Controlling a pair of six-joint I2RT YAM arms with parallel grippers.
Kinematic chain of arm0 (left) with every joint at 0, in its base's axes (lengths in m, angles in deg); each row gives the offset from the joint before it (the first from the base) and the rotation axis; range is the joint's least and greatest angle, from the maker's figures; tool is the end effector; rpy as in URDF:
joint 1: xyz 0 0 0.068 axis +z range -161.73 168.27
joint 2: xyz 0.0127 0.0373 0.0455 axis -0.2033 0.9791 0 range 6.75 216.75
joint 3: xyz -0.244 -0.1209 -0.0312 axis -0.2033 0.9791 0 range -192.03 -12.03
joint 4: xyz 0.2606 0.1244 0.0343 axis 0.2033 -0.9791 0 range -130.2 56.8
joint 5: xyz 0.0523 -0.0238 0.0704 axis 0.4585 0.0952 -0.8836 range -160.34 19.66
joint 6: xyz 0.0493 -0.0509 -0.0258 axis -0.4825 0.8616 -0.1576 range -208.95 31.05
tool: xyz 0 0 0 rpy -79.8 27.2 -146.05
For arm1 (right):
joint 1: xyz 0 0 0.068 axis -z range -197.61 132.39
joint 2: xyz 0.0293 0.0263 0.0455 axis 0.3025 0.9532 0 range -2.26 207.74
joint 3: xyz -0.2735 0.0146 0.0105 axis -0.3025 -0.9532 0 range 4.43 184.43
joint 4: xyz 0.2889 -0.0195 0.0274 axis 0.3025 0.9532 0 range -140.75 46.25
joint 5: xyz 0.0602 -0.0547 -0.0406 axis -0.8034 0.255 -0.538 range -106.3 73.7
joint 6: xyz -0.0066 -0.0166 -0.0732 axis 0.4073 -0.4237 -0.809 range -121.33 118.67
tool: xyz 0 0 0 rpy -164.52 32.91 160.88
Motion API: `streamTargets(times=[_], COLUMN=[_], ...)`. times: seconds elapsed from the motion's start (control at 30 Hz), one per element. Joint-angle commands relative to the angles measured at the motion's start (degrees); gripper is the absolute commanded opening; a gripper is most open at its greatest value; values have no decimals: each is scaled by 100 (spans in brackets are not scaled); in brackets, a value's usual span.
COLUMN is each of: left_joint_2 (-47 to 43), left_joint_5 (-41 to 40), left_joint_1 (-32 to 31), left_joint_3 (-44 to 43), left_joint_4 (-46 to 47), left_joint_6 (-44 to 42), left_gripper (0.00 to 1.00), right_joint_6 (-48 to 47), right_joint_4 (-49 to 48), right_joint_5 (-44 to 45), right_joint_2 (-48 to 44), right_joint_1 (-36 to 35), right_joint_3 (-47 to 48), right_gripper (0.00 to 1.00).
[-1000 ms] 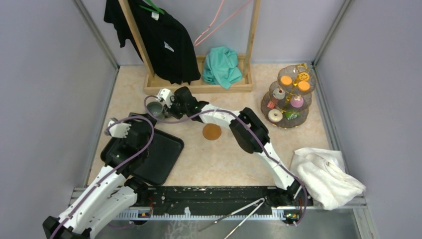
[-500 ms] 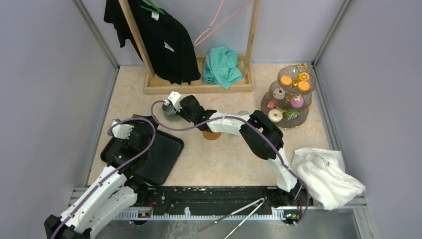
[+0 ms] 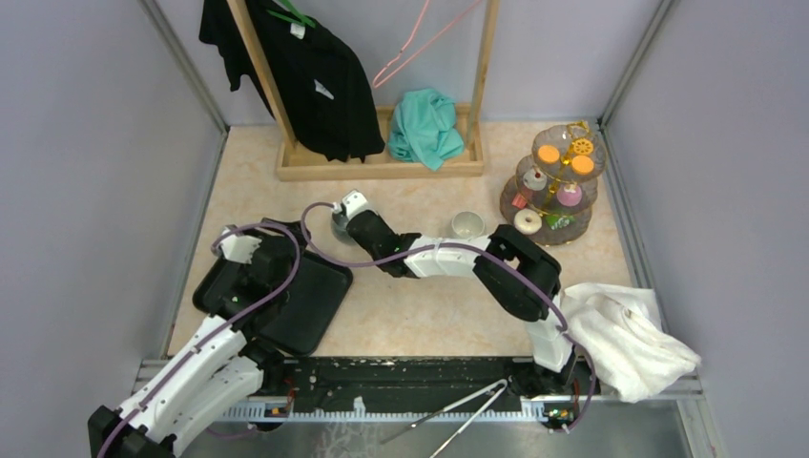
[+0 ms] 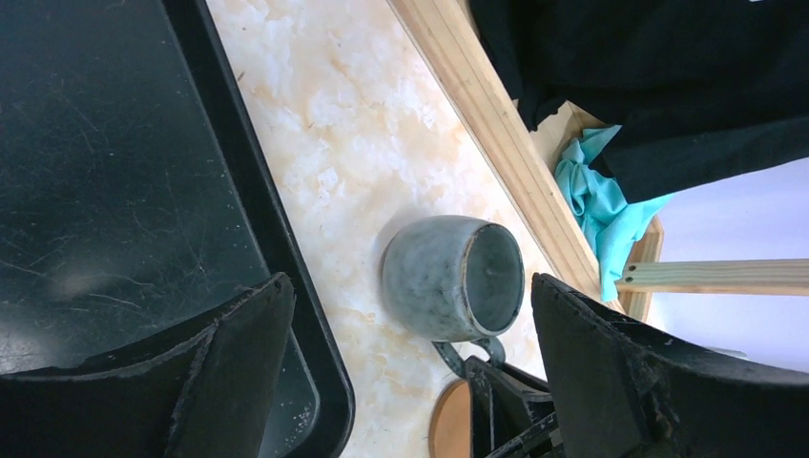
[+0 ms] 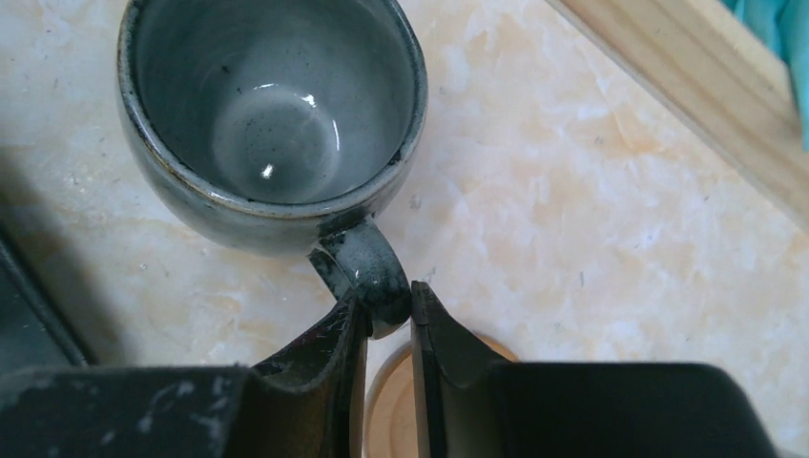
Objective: Serve the afternoon tea
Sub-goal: Adjust the cup at the center of the board.
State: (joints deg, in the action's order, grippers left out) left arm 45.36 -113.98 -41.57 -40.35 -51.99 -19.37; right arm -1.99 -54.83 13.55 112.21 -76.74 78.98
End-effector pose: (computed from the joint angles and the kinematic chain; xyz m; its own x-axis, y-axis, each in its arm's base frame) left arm 0.1952 -0.0613 0.2304 0.0057 -0.7852 -0.6192 -0.4520 0.5503 -0.7020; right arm 0.2759 0.4000 0.1481 -0.2942 -0.5119 -0.8071 -0.5410 0.7854 -0.3009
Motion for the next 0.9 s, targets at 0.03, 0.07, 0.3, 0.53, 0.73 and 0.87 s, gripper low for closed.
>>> streamTargets(times=[0.03, 0.07, 0.3, 0.53, 0.73, 0.87], left_joint_2=[90, 103, 212, 207, 173, 172], left_joint_5=[134, 147, 245, 251, 244, 270], left_joint_1=[25, 23, 38, 44, 63, 83], left_joint_3=[38, 52, 106, 124, 123, 136], left_joint_4=[370, 401, 602, 647, 698, 753], left_joint_6=[-215, -227, -289, -359, -449, -493], left_gripper=[98, 98, 98, 98, 98, 98], right_joint_6=[926, 942, 864, 767, 388, 199], right_joint_4=[283, 311, 300, 294, 343, 392], right_joint_5=[-65, -96, -605, -971, -1091, -1216], right_joint_2=[-370, -389, -588, -632, -681, -628], right_joint_1=[-168, -176, -177, -177, -170, -154], right_joint_3=[-71, -78, -168, -190, -106, 14], right_gripper=[9, 13, 31, 35, 42, 44])
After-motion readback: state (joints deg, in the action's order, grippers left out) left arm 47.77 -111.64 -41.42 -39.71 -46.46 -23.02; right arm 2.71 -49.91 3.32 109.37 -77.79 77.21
